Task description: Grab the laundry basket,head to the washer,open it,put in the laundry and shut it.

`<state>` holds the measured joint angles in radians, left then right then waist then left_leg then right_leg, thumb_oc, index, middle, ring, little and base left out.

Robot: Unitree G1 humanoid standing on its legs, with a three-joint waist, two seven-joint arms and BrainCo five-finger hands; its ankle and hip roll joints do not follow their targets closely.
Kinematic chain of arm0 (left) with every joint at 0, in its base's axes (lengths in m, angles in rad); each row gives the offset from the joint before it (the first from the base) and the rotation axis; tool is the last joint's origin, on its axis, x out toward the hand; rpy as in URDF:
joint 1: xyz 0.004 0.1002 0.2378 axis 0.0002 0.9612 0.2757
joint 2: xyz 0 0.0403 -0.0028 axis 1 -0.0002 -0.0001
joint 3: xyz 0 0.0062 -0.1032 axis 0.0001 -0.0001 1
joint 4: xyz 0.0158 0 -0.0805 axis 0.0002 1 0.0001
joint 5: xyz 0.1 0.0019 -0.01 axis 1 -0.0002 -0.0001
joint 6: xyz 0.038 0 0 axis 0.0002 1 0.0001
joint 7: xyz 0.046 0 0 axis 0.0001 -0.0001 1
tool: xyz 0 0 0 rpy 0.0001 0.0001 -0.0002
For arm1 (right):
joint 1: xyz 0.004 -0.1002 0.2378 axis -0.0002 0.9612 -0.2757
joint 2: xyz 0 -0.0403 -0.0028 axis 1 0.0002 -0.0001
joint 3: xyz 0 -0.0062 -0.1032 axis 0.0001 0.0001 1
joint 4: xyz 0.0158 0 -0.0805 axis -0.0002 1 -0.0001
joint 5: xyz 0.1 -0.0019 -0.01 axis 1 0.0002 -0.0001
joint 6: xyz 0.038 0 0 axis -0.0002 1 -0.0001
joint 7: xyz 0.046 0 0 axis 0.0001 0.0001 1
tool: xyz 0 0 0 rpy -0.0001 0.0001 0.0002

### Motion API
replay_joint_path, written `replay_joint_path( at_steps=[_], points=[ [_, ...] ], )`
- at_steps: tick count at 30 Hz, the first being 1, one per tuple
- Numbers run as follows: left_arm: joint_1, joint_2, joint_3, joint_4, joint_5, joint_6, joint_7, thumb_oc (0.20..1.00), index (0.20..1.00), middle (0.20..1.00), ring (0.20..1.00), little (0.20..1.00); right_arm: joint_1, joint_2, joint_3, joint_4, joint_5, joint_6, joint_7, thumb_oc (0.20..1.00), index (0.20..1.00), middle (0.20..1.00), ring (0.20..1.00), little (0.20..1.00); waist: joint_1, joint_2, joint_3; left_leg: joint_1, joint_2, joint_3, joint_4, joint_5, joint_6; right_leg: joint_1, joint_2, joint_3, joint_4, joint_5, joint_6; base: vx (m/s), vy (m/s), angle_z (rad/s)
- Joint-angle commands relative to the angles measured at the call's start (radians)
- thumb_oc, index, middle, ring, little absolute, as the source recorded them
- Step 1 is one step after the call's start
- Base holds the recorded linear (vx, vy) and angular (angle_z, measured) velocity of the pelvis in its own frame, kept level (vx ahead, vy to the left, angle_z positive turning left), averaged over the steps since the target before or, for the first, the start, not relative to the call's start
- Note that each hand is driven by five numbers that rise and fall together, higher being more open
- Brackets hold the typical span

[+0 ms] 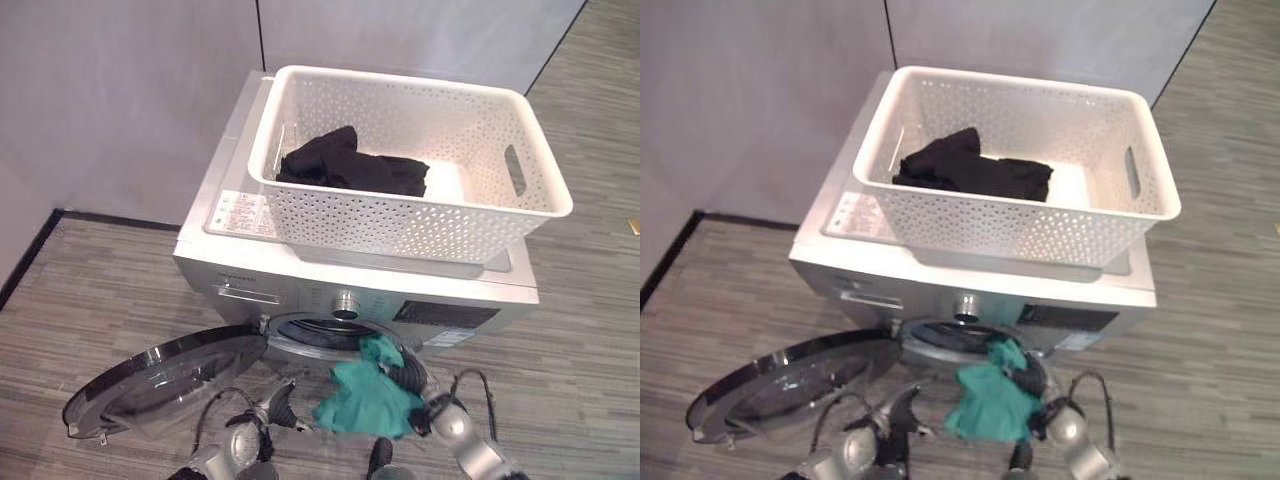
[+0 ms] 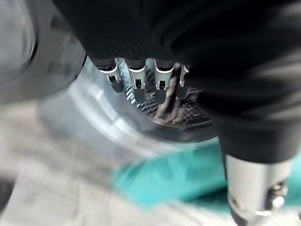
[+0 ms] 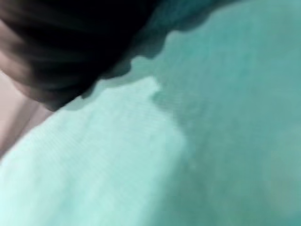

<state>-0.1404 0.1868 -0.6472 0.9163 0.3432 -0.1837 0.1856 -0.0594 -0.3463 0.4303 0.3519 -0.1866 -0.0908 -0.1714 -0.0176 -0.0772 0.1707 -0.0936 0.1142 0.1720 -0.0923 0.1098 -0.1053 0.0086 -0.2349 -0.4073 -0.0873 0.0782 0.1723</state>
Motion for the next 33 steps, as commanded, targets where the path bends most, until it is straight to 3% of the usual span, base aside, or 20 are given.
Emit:
replay_joint_path(
  at_steps=[1,7,8,14,22,23,25,26,28,29,33],
  points=[
    [-0.119,-0.058,0.011,0.065,-0.141,0.003,0.036,1.000,1.000,1.000,1.000,1.000,-0.074,-0.017,0.018,-0.114,0.093,-0.046,-0.022,0.200,0.200,0.200,0.200,0.200,0.011,0.008,0.038,0.035,0.030,-0.014,0.015,-0.070,0.004,-0.025,-0.009,-0.024,0.072,-0.055,-0.012,-0.06,-0.072,0.01],
    [-0.195,-0.092,0.048,0.057,-0.269,0.025,0.119,1.000,1.000,1.000,1.000,1.000,-0.116,0.023,0.052,-0.151,0.222,-0.054,-0.036,0.200,0.200,0.200,0.200,0.200,0.021,-0.022,0.051,0.020,0.056,-0.011,0.011,-0.052,-0.006,-0.040,0.009,-0.028,0.068,-0.048,-0.018,-0.03,-0.059,0.00],
    [-0.223,-0.105,0.070,0.033,-0.361,0.031,0.140,1.000,1.000,1.000,1.000,1.000,-0.120,0.031,0.060,-0.154,0.258,-0.050,-0.048,0.200,0.200,0.200,0.200,0.200,0.021,-0.031,0.052,0.012,0.063,-0.012,0.009,-0.044,-0.010,-0.043,0.015,-0.034,0.066,-0.046,-0.020,-0.01,-0.063,0.00],
    [-0.237,-0.069,0.062,-0.178,-0.512,0.009,0.133,1.000,1.000,1.000,1.000,1.000,-0.121,0.010,0.049,-0.155,0.288,-0.038,-0.066,0.200,0.200,0.200,0.200,0.200,0.029,-0.036,0.048,-0.002,0.075,-0.021,0.005,-0.035,-0.018,-0.043,0.024,-0.056,0.059,-0.044,-0.021,0.00,-0.035,0.05],
    [-0.153,0.000,0.059,-0.412,-0.735,-0.005,0.010,1.000,1.000,1.000,1.000,1.000,-0.112,0.004,0.012,-0.165,0.328,-0.024,-0.061,0.200,0.200,0.200,0.200,0.200,0.045,-0.021,0.046,-0.009,0.071,-0.026,0.005,-0.034,-0.017,-0.040,0.024,-0.067,0.053,-0.041,-0.020,0.01,0.005,0.06],
    [-0.057,0.078,0.051,-0.542,-0.826,0.014,-0.092,1.000,1.000,1.000,1.000,1.000,-0.093,-0.012,-0.010,-0.176,0.333,-0.020,-0.036,0.200,0.200,0.200,0.200,0.200,0.055,-0.009,0.047,-0.010,0.067,-0.029,0.005,-0.036,-0.014,-0.039,0.022,-0.068,0.052,-0.041,-0.017,0.02,0.023,0.08],
    [-0.030,0.113,0.047,-0.578,-0.834,0.022,-0.123,1.000,1.000,1.000,1.000,1.000,-0.085,-0.015,-0.020,-0.179,0.336,-0.020,-0.027,0.200,0.200,0.200,0.200,0.200,0.059,-0.004,0.047,-0.010,0.066,-0.030,0.005,-0.038,-0.013,-0.039,0.021,-0.068,0.051,-0.041,-0.016,0.03,0.034,0.12],
    [0.024,0.183,0.041,-0.648,-0.825,0.033,-0.173,1.000,1.000,1.000,1.000,1.000,-0.069,-0.024,-0.031,-0.187,0.337,-0.019,-0.010,0.200,0.200,0.200,0.200,0.200,0.066,0.004,0.047,-0.006,0.063,-0.032,0.005,-0.042,-0.012,-0.036,0.019,-0.068,0.051,-0.042,-0.015,0.03,0.035,0.10],
    [0.026,0.185,0.041,-0.651,-0.825,0.035,-0.173,1.000,1.000,1.000,1.000,1.000,-0.068,-0.023,-0.031,-0.188,0.337,-0.019,-0.010,0.200,0.200,0.200,0.200,0.200,0.066,0.003,0.046,-0.006,0.063,-0.032,0.005,-0.042,-0.012,-0.036,0.019,-0.068,0.051,-0.042,-0.015,0.02,0.029,0.05],
    [0.060,0.247,0.024,-0.703,-0.801,0.044,-0.228,1.000,1.000,1.000,1.000,1.000,-0.065,-0.029,-0.037,-0.186,0.337,-0.023,0.004,0.200,0.200,0.200,0.200,0.200,0.072,0.011,0.043,-0.002,0.059,-0.032,0.005,-0.046,-0.010,-0.034,0.018,-0.066,0.051,-0.044,-0.012,0.02,0.045,0.03],
    [0.074,0.314,-0.007,-0.746,-0.765,0.053,-0.295,1.000,1.000,1.000,1.000,1.000,-0.051,-0.032,-0.039,-0.185,0.341,-0.028,0.028,0.200,0.200,0.200,0.200,0.200,0.076,0.019,0.039,0.004,0.055,-0.032,0.005,-0.051,-0.009,-0.031,0.015,-0.065,0.052,-0.047,-0.010,0.01,0.034,0.02]
  ],
)
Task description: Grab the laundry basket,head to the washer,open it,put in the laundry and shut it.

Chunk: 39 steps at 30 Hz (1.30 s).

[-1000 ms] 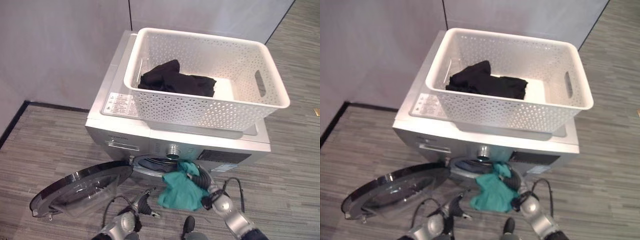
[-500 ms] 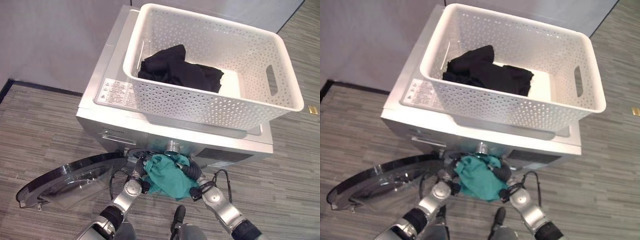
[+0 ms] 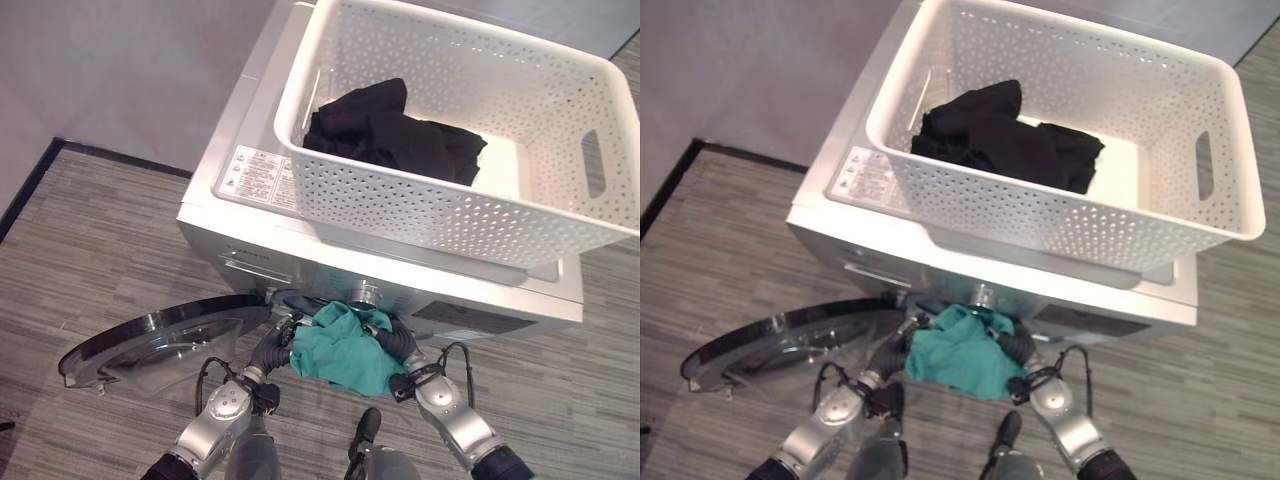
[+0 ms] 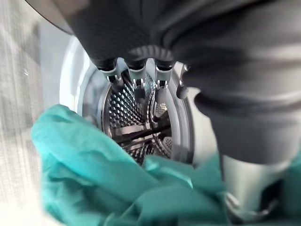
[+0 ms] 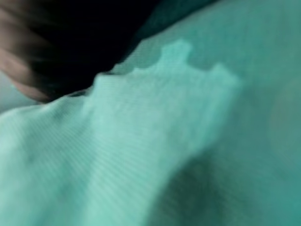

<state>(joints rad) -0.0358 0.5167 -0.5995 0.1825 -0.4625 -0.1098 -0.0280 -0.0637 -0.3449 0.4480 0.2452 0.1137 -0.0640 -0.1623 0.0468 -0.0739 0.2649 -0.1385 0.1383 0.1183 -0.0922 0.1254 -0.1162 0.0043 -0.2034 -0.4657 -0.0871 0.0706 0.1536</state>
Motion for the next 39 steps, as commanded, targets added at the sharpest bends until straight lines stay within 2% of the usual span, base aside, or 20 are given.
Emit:
replay_joint_path(
  at_steps=[1,6,14,17,21,27,32,33,34,39],
  points=[
    [-0.031,-0.003,-0.068,-0.018,0.058,-0.020,-0.097,1.000,1.000,1.000,1.000,1.000,-0.041,-0.036,-0.055,-0.081,0.042,-0.056,0.029,0.200,0.200,0.200,0.200,0.200,0.011,0.017,-0.058,0.051,0.030,0.022,0.005,-0.068,0.003,-0.024,-0.017,-0.007,0.051,-0.040,0.009,0.00,0.000,0.00],
    [-0.043,-0.022,-0.087,0.017,0.104,-0.030,-0.097,1.000,1.000,1.000,1.000,1.000,-0.030,-0.045,-0.053,-0.088,0.048,-0.061,0.048,0.200,0.200,0.200,0.200,0.200,0.005,0.014,-0.068,0.054,0.022,0.021,0.005,-0.074,0.004,-0.022,-0.022,-0.007,0.053,-0.040,0.009,0.01,0.014,0.01],
    [-0.192,-0.172,-0.133,0.131,0.255,-0.043,0.003,1.000,1.000,1.000,1.000,1.000,-0.058,-0.023,-0.057,-0.065,0.037,-0.054,0.014,0.200,0.200,0.200,0.200,0.200,-0.010,-0.001,-0.060,0.039,0.018,0.013,0.005,-0.076,0.008,-0.029,-0.026,-0.019,0.054,-0.038,0.009,0.00,-0.002,0.01],
    [-0.215,-0.205,-0.140,0.168,0.262,-0.041,0.021,1.000,1.000,1.000,1.000,1.000,-0.063,-0.017,-0.055,-0.061,0.034,-0.051,0.007,0.200,0.200,0.200,0.200,0.200,-0.013,-0.004,-0.056,0.037,0.019,0.013,0.005,-0.074,0.008,-0.031,-0.026,-0.019,0.055,-0.037,0.007,-0.01,-0.003,0.03],
    [-0.276,-0.289,-0.163,0.282,0.275,-0.042,0.075,1.000,1.000,1.000,1.000,1.000,-0.075,-0.005,-0.043,-0.056,0.036,-0.045,-0.005,0.200,0.200,0.200,0.200,0.200,-0.023,-0.011,-0.055,0.034,0.020,0.014,0.005,-0.073,0.008,-0.033,-0.027,-0.022,0.055,-0.036,0.004,0.00,0.000,0.00],
    [-0.337,-0.333,-0.156,0.326,0.257,-0.043,0.131,1.000,1.000,1.000,1.000,1.000,-0.089,0.003,-0.027,-0.051,0.053,-0.044,-0.015,0.200,0.200,0.200,0.200,0.200,-0.030,-0.016,-0.050,0.026,0.023,0.013,0.005,-0.069,0.007,-0.039,-0.024,-0.023,0.055,-0.034,0.003,0.00,0.000,0.00],
    [-0.344,-0.335,-0.172,0.343,0.274,-0.051,0.128,1.000,1.000,1.000,1.000,1.000,-0.099,0.003,-0.018,-0.048,0.058,-0.047,-0.012,0.200,0.200,0.200,0.200,0.200,-0.031,-0.017,-0.052,0.031,0.026,0.021,0.005,-0.071,0.005,-0.037,-0.021,-0.021,0.053,-0.034,0.003,0.00,0.000,0.00],
    [-0.345,-0.337,-0.174,0.348,0.272,-0.051,0.130,0.542,0.542,0.542,0.542,0.542,-0.102,0.003,-0.015,-0.048,0.059,-0.046,-0.012,0.200,0.200,0.200,0.200,0.200,-0.032,-0.018,-0.052,0.032,0.027,0.021,0.005,-0.070,0.005,-0.038,-0.021,-0.021,0.054,-0.034,0.003,0.00,0.000,0.00],
    [-0.346,-0.339,-0.174,0.351,0.271,-0.052,0.134,0.200,0.200,0.200,0.200,0.200,-0.103,0.005,-0.013,-0.045,0.061,-0.047,-0.013,0.200,0.200,0.200,0.200,0.200,-0.031,-0.018,-0.052,0.032,0.028,0.023,0.005,-0.070,0.005,-0.039,-0.020,-0.020,0.055,-0.035,0.002,0.00,0.000,0.00],
    [-0.350,-0.349,-0.170,0.373,0.266,-0.056,0.148,0.200,0.200,0.200,0.200,0.200,-0.105,0.011,-0.001,-0.033,0.074,-0.048,-0.013,0.200,0.200,0.200,0.200,0.200,-0.032,-0.019,-0.051,0.032,0.031,0.027,0.005,-0.068,0.003,-0.041,-0.018,-0.020,0.055,-0.034,0.001,0.00,0.000,0.00]
  ],
)
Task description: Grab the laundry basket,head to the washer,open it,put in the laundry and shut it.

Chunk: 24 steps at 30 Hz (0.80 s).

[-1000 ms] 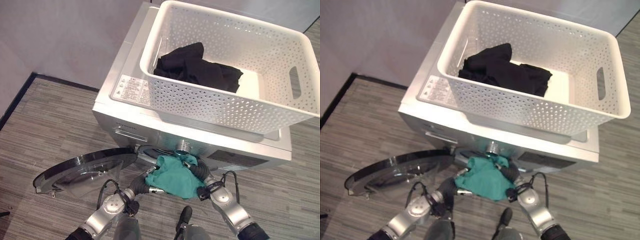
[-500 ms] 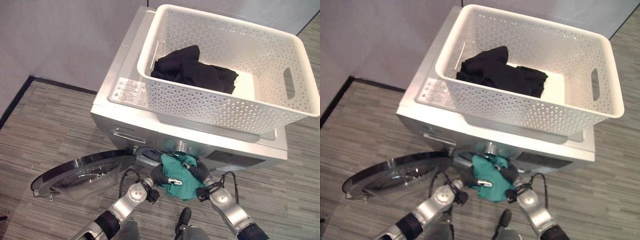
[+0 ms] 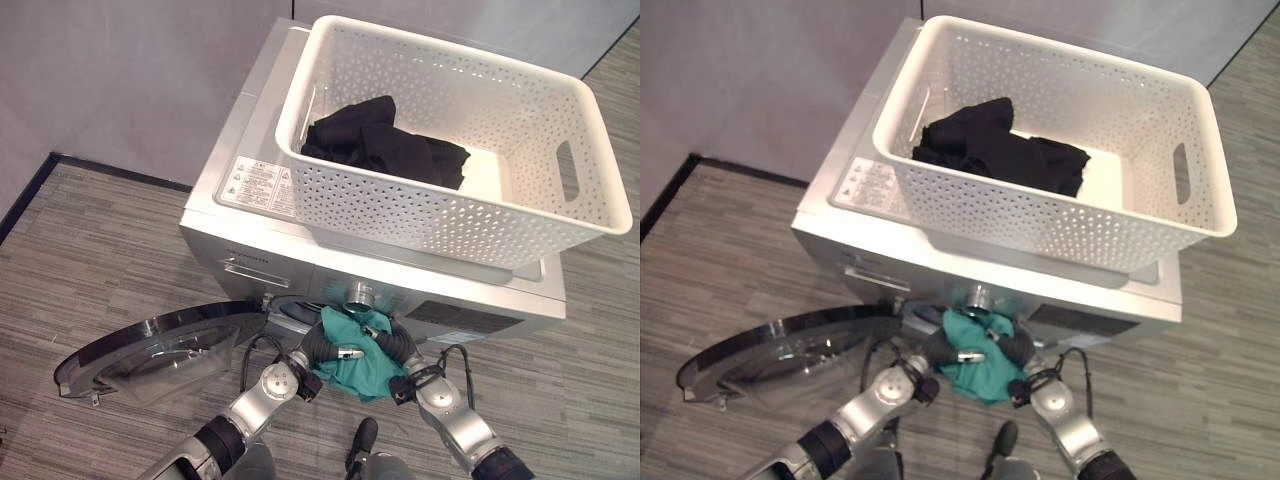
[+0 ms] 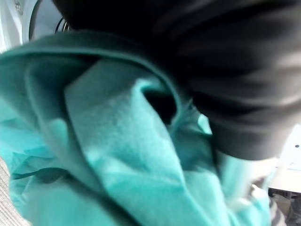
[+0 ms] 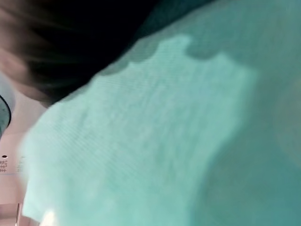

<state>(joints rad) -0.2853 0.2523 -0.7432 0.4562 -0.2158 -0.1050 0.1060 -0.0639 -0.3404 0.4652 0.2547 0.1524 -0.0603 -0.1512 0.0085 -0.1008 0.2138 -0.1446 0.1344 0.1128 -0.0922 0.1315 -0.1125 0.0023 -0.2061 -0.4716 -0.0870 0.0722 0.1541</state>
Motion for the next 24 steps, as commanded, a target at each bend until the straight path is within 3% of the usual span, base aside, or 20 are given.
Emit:
replay_joint_path(
  at_steps=[1,3,4,5,6,13,24],
  points=[
    [-0.100,-0.087,-0.023,0.103,0.011,-0.060,0.016,0.200,0.200,0.200,0.200,0.200,-0.104,0.009,-0.019,-0.038,0.040,-0.051,-0.023,0.200,0.200,0.200,0.200,0.200,0.007,0.008,0.000,0.038,0.035,0.033,0.005,-0.074,-0.001,-0.039,-0.015,-0.013,0.053,-0.035,0.000,0.00,0.000,0.00],
    [-0.096,-0.096,-0.021,0.116,-0.014,-0.059,0.020,0.200,0.200,0.200,0.200,0.200,-0.104,0.013,-0.014,-0.032,0.053,-0.049,-0.021,0.200,0.200,0.200,0.200,0.200,0.008,0.006,0.001,0.038,0.037,0.034,0.005,-0.073,-0.002,-0.040,-0.015,-0.013,0.053,-0.035,0.000,0.00,0.000,0.00],
    [-0.096,-0.096,-0.021,0.116,-0.014,-0.059,0.020,0.200,0.200,0.200,0.200,0.200,-0.104,0.013,-0.014,-0.032,0.053,-0.049,-0.021,0.319,0.319,0.319,0.319,0.319,0.008,0.006,0.001,0.038,0.037,0.034,0.005,-0.073,-0.002,-0.040,-0.015,-0.013,0.053,-0.035,0.000,0.00,0.000,0.00],
    [-0.094,-0.104,-0.022,0.129,-0.025,-0.057,0.019,0.200,0.200,0.200,0.200,0.200,-0.107,0.016,-0.010,-0.026,0.071,-0.050,-0.017,0.780,0.780,0.780,0.780,0.780,0.008,0.005,0.002,0.037,0.038,0.034,0.005,-0.072,-0.003,-0.041,-0.013,-0.014,0.052,-0.034,-0.001,0.00,0.000,0.00],
    [-0.094,-0.104,-0.022,0.129,-0.025,-0.058,0.019,0.200,0.200,0.200,0.200,0.200,-0.107,0.016,-0.010,-0.026,0.071,-0.050,-0.017,1.000,1.000,1.000,1.000,1.000,0.009,0.005,0.002,0.037,0.038,0.034,0.005,-0.072,-0.003,-0.041,-0.013,-0.014,0.052,-0.034,-0.001,0.00,0.000,0.00],
    [-0.074,-0.123,-0.005,0.163,-0.103,-0.059,0.027,0.200,0.200,0.200,0.200,0.200,-0.100,0.012,0.016,-0.002,0.118,-0.049,0.009,1.000,1.000,1.000,1.000,1.000,0.010,-0.002,0.009,0.030,0.043,0.037,0.005,-0.066,-0.006,-0.050,-0.010,-0.013,0.052,-0.033,-0.003,0.00,0.000,0.00],
    [-0.077,-0.171,0.077,0.295,-0.183,-0.071,0.063,0.200,0.200,0.200,0.200,0.200,0.039,-0.070,-0.034,0.127,-0.182,-0.015,-0.017,1.000,1.000,1.000,1.000,1.000,-0.033,-0.024,0.016,0.030,0.045,0.054,0.005,-0.067,-0.004,-0.061,-0.009,-0.003,0.057,-0.029,0.001,0.00,0.002,-0.02]
  ],
)
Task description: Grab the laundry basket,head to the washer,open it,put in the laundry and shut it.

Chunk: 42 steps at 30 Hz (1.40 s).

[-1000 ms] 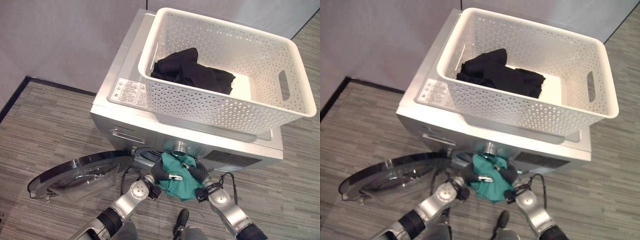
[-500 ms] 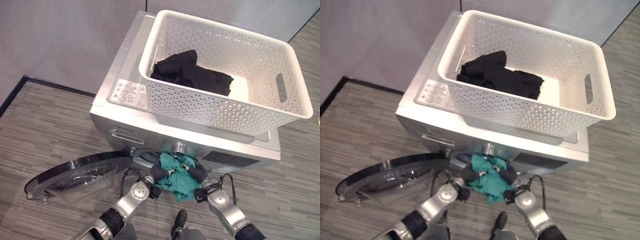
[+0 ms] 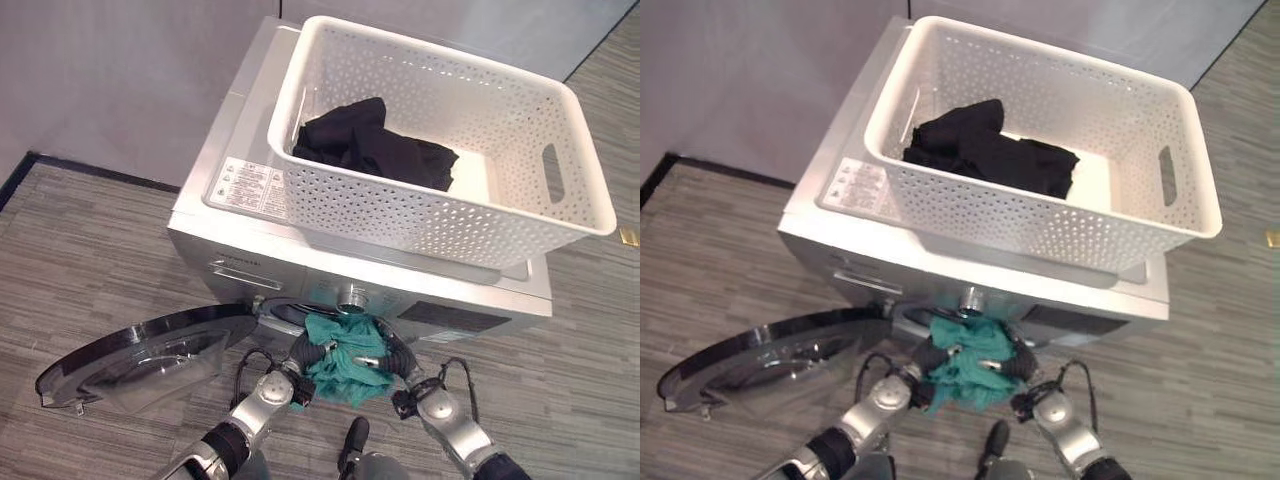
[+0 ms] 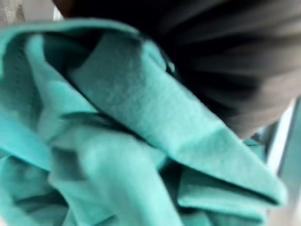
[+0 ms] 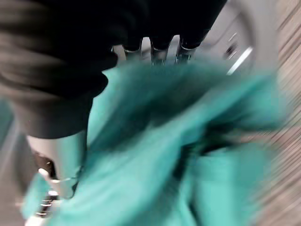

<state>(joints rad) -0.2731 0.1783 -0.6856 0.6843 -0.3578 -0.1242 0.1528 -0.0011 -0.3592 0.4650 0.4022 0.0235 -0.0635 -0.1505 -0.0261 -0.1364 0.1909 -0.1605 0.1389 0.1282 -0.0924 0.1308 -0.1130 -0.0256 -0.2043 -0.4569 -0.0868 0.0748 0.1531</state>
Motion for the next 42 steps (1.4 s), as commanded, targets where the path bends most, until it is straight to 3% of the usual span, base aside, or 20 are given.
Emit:
replay_joint_path(
  at_steps=[1,8,9,12,19,24,25,32,38,42],
  points=[
    [-0.092,-0.107,0.035,0.095,-0.058,-0.054,0.022,0.200,0.200,0.200,0.200,0.200,-0.008,-0.046,-0.043,0.009,-0.059,-0.009,-0.024,1.000,1.000,1.000,1.000,1.000,-0.005,0.009,0.039,0.045,0.040,0.041,0.005,-0.065,-0.003,-0.036,-0.011,-0.015,0.057,-0.030,0.002,-0.02,0.011,-0.15],
    [-0.112,-0.132,0.097,0.216,-0.086,-0.070,0.032,0.200,0.200,0.200,0.200,0.200,0.030,-0.038,-0.048,0.247,-0.163,0.016,-0.032,1.000,1.000,1.000,1.000,1.000,-0.024,-0.007,0.050,0.044,0.040,0.052,0.005,-0.064,-0.005,-0.050,-0.011,-0.004,0.060,-0.024,0.005,-0.02,-0.003,-0.13],
    [-0.120,-0.139,0.105,0.233,-0.109,-0.078,0.022,0.200,0.200,0.200,0.200,0.200,0.026,-0.019,-0.019,0.402,-0.209,0.027,-0.026,1.000,1.000,1.000,1.000,1.000,-0.020,-0.010,0.058,0.037,0.038,0.048,0.005,-0.061,-0.004,-0.054,-0.011,-0.008,0.063,-0.025,0.004,-0.04,-0.028,-0.12],
    [-0.137,-0.133,0.102,0.231,-0.121,-0.080,0.012,0.200,0.200,0.200,0.200,0.200,0.003,0.000,0.003,0.519,-0.225,0.032,-0.020,1.000,1.000,1.000,1.000,1.000,-0.014,-0.011,0.074,0.020,0.037,0.039,0.005,-0.055,-0.005,-0.067,-0.012,-0.014,0.068,-0.025,0.004,-0.08,-0.039,0.01],
    [-0.252,-0.077,0.066,0.154,-0.118,-0.094,0.013,0.200,0.200,0.200,0.200,0.200,-0.084,0.051,0.108,0.727,-0.292,0.055,0.005,1.000,1.000,1.000,1.000,1.000,0.029,-0.019,0.176,-0.098,0.050,-0.015,0.046,-0.043,-0.011,-0.167,-0.009,-0.026,0.159,-0.069,-0.009,-0.11,-0.088,0.20],
    [-0.320,-0.058,0.053,0.075,-0.155,-0.102,0.015,0.200,0.200,0.200,0.200,0.200,-0.155,0.050,0.164,0.814,-0.360,0.084,0.029,1.000,1.000,1.000,1.000,1.000,0.038,-0.004,0.214,-0.288,0.043,-0.067,0.277,-0.106,0.004,-0.318,-0.044,-0.020,0.332,-0.122,-0.041,-0.16,-0.026,0.16],
    [-0.341,-0.062,0.044,0.059,-0.170,-0.099,0.011,0.200,0.200,0.200,0.200,0.200,-0.180,0.052,0.149,0.848,-0.336,0.088,0.036,1.000,1.000,1.000,1.000,1.000,0.032,0.007,0.210,-0.364,0.043,-0.086,0.355,-0.130,0.006,-0.390,-0.054,-0.008,0.415,-0.156,-0.052,-0.12,-0.013,0.30],
    [-0.362,-0.077,0.034,0.070,-0.169,-0.095,0.005,0.200,0.200,0.200,0.200,0.200,-0.221,0.054,0.148,0.847,-0.316,0.081,0.026,1.000,1.000,1.000,1.000,1.000,0.027,0.015,0.166,-0.503,0.055,-0.122,0.508,-0.187,0.018,-0.542,-0.085,0.013,0.606,-0.235,-0.074,-0.07,-0.004,0.15],
    [-0.371,-0.075,0.038,0.067,-0.169,-0.093,0.010,0.200,0.200,0.200,0.200,0.200,-0.251,0.048,0.281,0.828,-0.489,0.097,0.050,1.000,1.000,1.000,1.000,1.000,0.035,0.015,0.169,-0.587,0.043,-0.155,0.618,-0.234,0.035,-0.639,-0.081,0.046,0.730,-0.295,-0.105,-0.05,-0.024,0.08],
    [-0.382,-0.086,0.053,0.104,-0.179,-0.094,0.029,0.200,0.200,0.200,0.200,0.200,-0.276,0.045,0.285,0.819,-0.490,0.097,0.036,1.000,1.000,1.000,1.000,1.000,0.026,0.011,0.174,-0.642,0.041,-0.168,0.689,-0.261,0.045,-0.695,-0.082,0.060,0.792,-0.320,-0.111,-0.03,-0.001,-0.01]
  ],
)
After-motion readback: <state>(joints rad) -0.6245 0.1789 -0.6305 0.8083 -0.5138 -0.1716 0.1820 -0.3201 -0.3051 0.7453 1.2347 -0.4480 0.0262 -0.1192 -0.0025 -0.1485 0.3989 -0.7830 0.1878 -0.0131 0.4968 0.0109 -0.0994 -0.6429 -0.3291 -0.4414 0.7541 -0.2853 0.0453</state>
